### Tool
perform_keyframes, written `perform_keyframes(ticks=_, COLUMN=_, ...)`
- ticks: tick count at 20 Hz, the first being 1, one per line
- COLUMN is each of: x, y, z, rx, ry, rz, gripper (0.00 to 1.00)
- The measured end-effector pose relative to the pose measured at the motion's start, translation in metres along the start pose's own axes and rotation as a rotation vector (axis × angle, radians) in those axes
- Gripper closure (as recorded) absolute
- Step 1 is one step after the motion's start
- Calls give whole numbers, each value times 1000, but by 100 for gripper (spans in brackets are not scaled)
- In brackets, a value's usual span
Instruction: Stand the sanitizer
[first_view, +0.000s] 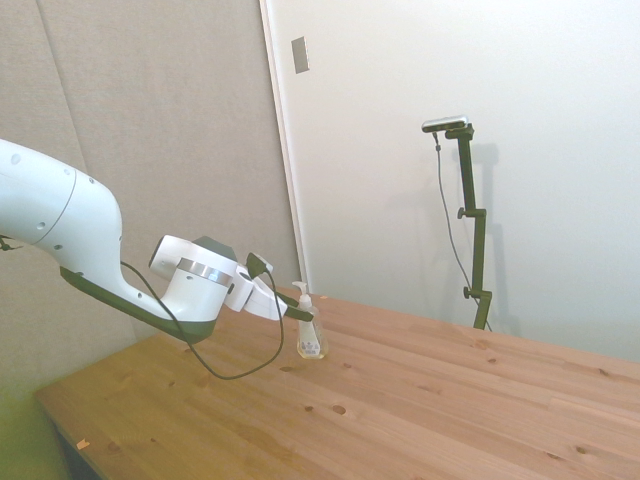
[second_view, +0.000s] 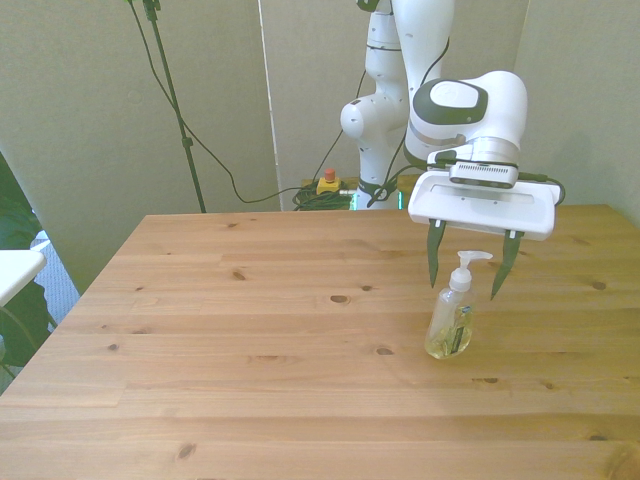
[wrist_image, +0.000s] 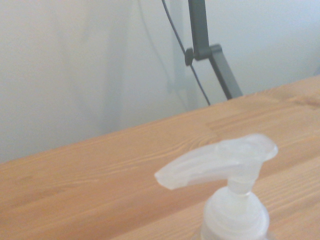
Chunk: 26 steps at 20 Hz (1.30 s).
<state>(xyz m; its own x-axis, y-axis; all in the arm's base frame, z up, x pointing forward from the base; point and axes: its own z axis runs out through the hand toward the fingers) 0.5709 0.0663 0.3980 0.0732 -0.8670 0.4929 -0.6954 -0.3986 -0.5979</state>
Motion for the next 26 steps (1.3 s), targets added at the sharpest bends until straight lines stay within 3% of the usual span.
perform_keyframes(ticks=6, x=-11, y=20, z=-10, rx=-115, ry=-162, rz=-29, gripper=0)
perform_keyframes(ticks=12, x=-29, y=29, z=-55, rx=-236, ry=-329, rz=-130, gripper=0)
perform_keyframes(ticks=16, x=8, y=26, z=-77, rx=-338, ry=-454, rz=-218, gripper=0)
perform_keyframes(ticks=21, x=74, y=30, z=-82, rx=-447, ry=-670, rz=-350, gripper=0)
perform_keyframes(ticks=23, x=74, y=32, z=-85, rx=-470, ry=-755, rz=-398, gripper=0)
perform_keyframes(ticks=26, x=65, y=37, z=-81, rx=-506, ry=-779, rz=-454, gripper=0)
